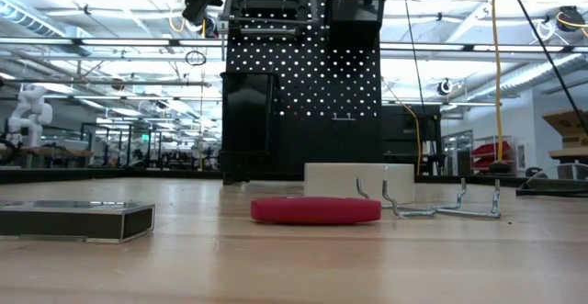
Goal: Hang tools onto peg board
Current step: Hang the gray hacksaw on the black peg board
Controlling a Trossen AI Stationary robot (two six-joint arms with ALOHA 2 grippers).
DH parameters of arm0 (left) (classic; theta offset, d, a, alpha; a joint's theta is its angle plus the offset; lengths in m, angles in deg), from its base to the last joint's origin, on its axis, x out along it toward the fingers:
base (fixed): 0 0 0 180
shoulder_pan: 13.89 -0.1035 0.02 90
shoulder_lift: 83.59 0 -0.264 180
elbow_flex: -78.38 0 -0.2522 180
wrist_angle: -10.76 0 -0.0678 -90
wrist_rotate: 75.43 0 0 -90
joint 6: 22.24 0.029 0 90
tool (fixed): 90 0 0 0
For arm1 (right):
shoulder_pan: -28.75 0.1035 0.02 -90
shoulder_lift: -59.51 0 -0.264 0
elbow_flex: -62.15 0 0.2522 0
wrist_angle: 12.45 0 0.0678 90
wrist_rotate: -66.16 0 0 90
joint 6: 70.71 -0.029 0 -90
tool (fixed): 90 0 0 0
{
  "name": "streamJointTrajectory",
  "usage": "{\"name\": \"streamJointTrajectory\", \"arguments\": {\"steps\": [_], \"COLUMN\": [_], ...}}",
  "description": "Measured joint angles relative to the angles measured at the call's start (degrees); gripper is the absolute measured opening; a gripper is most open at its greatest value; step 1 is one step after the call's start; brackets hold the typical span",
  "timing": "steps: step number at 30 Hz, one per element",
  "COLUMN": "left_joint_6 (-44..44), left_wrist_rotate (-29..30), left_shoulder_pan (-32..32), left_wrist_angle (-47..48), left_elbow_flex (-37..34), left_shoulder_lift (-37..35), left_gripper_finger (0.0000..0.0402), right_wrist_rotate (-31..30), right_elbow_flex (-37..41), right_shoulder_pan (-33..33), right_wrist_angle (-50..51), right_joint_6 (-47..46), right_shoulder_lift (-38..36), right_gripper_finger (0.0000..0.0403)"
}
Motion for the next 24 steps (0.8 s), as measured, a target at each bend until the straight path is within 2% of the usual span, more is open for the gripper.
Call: {"name": "streamJointTrajectory", "arguments": {"steps": [24], "left_joint_6": [-1.73], "left_wrist_rotate": [1.63], "left_shoulder_pan": [1.69], "left_wrist_angle": [-0.31], "left_elbow_flex": [0.02], "left_shoulder_lift": [2.3], "left_gripper_finger": [0.0066], "right_wrist_rotate": [0.04], "right_elbow_flex": [0.02], "right_shoulder_pan": [0.0], "right_wrist_angle": [0.05], "right_joint_6": [0.35], "right_shoulder_lift": [0.0], "right_gripper_finger": [0.018]}}
